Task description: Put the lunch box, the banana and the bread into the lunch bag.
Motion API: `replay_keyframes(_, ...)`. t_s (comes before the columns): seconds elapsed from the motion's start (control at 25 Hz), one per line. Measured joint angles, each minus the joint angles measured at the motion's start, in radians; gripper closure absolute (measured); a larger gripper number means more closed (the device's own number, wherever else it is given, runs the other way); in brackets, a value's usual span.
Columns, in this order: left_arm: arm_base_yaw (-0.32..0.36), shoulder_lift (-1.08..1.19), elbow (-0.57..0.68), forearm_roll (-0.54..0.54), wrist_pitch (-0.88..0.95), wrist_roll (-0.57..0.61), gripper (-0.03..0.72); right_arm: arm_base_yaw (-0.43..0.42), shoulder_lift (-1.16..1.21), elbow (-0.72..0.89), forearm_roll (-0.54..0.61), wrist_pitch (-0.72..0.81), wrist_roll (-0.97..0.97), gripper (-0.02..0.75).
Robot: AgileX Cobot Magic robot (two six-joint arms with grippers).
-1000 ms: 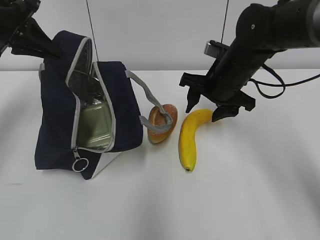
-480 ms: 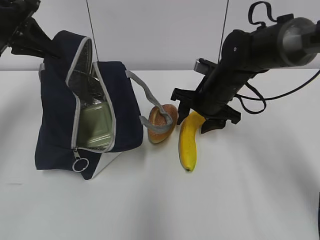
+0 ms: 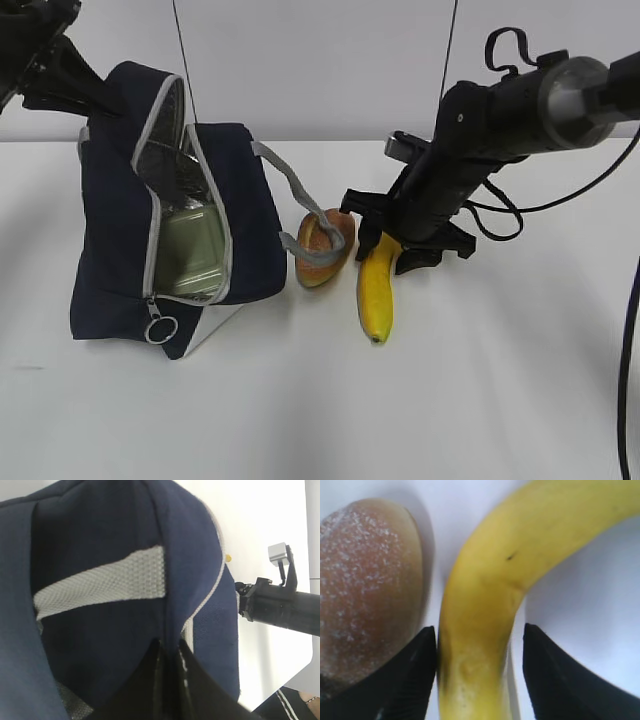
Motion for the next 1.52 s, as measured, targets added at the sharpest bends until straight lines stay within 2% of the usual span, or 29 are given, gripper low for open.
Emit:
replay_keyframes(0.16,0.0,0.0,0.0,0.0,0.0,0.0,0.703,0.0,0.002,0.0,0.002,-0.015,-0.007,0.319)
replay_keyframes(0.36,0.0,0.0,0.0,0.0,0.0,0.0,0.703,0.0,0.002,-0.001,0.004,-0.022,-0.022,0.429)
replay_keyframes(0.6,0.0,0.0,0.0,0.0,0.0,0.0,0.703,0.0,0.002,-0.002,0.004,-0.019,-0.051,0.435)
replay_keyframes(0.76,0.0,0.0,0.0,0.0,0.0,0.0,0.703,0.0,-0.014,-0.032,-0.017,0.075,-0.123,0.435)
replay_keyframes(1.0,0.0,0.0,0.0,0.0,0.0,0.0,0.703,0.0,-0.099,-0.174,-0.128,0.306,-0.185,0.434)
replay_keyframes(1.12,0.0,0.0,0.0,0.0,0.0,0.0,0.703,0.0,-0.142,-0.275,-0.148,0.413,-0.22,0.434)
replay_keyframes(1.32,0.0,0.0,0.0,0.0,0.0,0.0,0.703,0.046,-0.162,-0.468,-0.072,0.514,-0.3,0.434)
replay_keyframes(1.52,0.0,0.0,0.0,0.0,0.0,0.0,0.703,0.159,-0.162,-0.535,-0.005,0.466,-0.362,0.434)
